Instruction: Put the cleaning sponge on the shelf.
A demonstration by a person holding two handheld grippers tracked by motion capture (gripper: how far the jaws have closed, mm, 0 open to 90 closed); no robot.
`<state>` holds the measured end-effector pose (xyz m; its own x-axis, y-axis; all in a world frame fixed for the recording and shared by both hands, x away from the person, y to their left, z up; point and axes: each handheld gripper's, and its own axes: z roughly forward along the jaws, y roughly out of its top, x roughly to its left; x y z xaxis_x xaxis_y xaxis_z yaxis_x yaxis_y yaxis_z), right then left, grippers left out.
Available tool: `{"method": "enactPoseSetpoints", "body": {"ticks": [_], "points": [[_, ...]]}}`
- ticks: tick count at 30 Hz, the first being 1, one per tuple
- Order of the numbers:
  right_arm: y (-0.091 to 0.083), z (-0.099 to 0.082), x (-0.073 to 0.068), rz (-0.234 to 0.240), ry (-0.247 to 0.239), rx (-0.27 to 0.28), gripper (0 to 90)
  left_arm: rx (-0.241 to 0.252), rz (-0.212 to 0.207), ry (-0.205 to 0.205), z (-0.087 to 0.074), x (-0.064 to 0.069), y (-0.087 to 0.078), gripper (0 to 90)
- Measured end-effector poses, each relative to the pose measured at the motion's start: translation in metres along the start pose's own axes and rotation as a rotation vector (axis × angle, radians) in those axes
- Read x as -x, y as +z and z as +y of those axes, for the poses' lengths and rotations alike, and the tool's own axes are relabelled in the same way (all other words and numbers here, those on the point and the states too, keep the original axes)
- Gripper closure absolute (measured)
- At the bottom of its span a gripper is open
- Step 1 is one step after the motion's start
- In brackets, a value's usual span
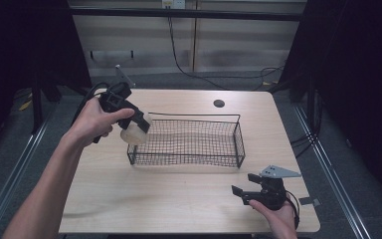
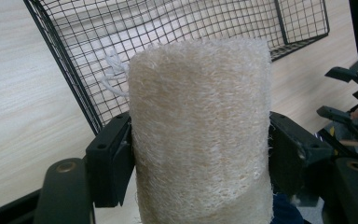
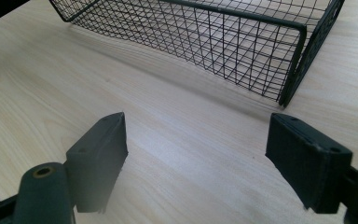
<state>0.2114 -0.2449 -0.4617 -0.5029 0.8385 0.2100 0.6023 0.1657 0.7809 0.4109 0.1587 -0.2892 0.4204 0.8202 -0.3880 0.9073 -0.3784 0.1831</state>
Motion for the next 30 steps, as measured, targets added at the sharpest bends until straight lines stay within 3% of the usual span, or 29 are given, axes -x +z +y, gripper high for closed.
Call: {"method": "enactPoseSetpoints", "body": {"ticks": [4,7,18,27,30], "points": [[0.000,0.000,0.000,-0.001,0.002,0.001,20.4,-0.004,0.011,-0.016,0.006,0.003,0.007,30.4],[0.000,0.000,0.000,0.000,0.002,0.001,20.4,0.034,0.026,-0.046,0.009,0.004,0.012,30.4],[0.000,0.000,0.000,0.002,-0.002,-0.003,20.4,0.040,0.071,-0.092,0.021,0.004,0.033,30.4],[0.000,0.000,0.000,0.012,0.001,-0.007,20.5,0.002,0.122,-0.101,0.028,0.001,0.051,30.4],[0.000,0.000,0.001,0.012,-0.001,-0.006,20.6,-0.004,0.120,-0.103,0.029,0.000,0.057,30.4]]}}
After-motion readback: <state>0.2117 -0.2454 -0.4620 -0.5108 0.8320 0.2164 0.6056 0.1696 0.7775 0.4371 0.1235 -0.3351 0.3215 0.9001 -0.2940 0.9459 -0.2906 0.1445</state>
